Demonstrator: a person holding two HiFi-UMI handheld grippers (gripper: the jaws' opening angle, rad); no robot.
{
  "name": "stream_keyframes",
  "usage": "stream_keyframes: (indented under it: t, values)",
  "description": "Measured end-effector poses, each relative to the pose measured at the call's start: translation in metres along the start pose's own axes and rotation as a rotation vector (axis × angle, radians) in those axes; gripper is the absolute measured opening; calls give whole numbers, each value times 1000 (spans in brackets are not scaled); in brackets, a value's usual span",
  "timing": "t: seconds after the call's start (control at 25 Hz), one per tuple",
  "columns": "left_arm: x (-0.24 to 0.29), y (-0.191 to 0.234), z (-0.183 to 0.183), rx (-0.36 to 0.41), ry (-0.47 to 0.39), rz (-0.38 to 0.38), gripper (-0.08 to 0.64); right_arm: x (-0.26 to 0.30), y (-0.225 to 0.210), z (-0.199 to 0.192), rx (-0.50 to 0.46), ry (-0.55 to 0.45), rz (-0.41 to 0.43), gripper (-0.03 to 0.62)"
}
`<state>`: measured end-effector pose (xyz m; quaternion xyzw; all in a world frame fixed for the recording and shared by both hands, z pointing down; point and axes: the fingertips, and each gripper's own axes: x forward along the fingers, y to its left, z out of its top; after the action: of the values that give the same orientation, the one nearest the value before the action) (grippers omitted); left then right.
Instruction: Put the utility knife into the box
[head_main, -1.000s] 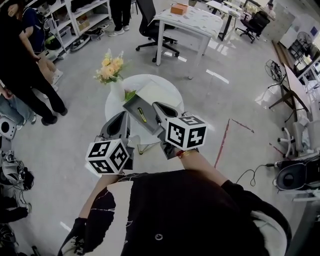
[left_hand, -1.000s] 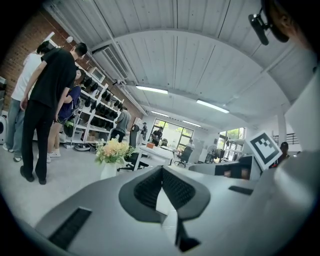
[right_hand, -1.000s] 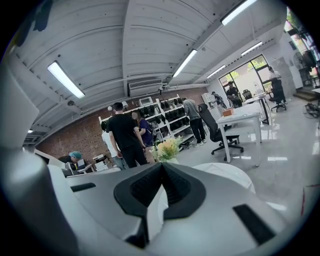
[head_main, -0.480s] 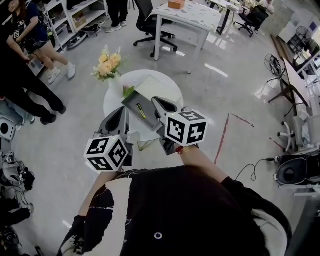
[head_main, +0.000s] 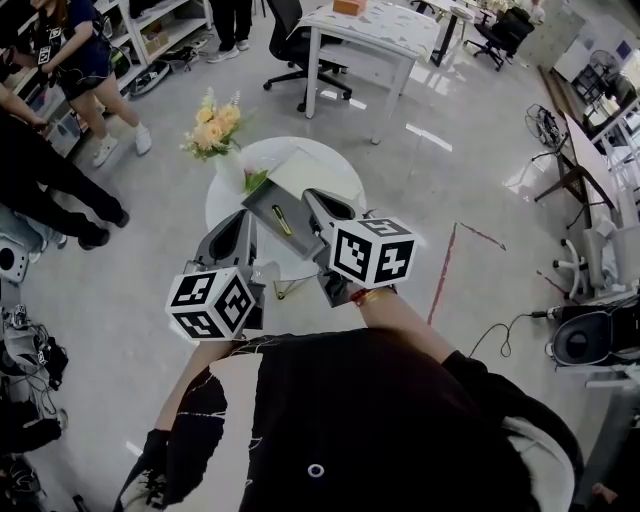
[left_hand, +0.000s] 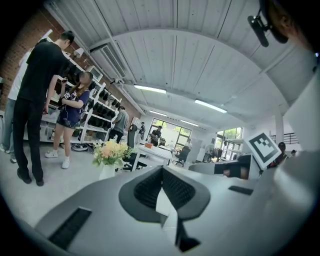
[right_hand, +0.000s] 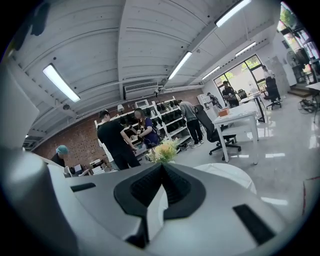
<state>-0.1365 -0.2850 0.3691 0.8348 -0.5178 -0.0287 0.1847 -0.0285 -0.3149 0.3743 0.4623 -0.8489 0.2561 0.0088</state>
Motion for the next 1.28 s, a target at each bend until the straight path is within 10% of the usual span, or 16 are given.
stream_keyframes:
  t: [1.28]
  values:
    - [2,13,8,9,14,-63,11,9,13,-6,-28,8,-46,5]
